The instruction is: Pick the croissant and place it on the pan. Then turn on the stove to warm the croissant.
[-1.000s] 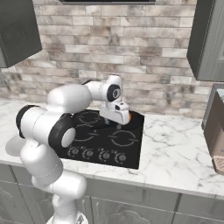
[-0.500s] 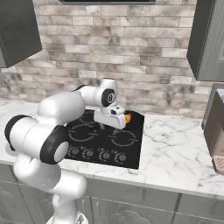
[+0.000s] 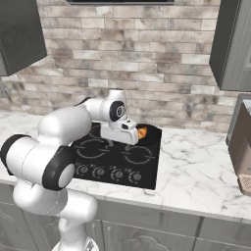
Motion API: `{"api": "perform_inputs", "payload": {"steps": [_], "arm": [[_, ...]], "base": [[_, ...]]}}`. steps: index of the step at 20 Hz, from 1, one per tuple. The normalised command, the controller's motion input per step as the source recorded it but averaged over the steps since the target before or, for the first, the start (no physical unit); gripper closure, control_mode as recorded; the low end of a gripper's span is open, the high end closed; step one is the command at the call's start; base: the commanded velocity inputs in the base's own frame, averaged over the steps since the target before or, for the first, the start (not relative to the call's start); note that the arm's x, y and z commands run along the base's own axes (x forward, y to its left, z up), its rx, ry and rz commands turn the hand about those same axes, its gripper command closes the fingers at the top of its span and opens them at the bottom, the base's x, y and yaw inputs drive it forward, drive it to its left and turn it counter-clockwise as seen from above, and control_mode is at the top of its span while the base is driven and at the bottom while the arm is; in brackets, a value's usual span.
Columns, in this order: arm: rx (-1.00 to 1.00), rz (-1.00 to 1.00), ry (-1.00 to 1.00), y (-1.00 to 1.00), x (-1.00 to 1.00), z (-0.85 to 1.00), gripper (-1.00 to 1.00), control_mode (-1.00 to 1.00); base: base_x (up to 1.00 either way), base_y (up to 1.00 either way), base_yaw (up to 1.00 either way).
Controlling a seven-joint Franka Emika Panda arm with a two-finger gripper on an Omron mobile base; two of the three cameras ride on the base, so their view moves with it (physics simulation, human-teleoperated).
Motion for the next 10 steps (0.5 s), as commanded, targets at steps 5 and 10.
{"api": "perform_inputs", "payload": {"steps": [5,10], "arm": [[0.03,0.16,0.0,0.0,-0.12,0.0,-1.0,-1.0],[0.06,0.17,0.01,0.0,-0.03,0.0,-1.0,-1.0]], "base": [[0.0,0.0,0.0],[0.0,0.0,0.0]]}}
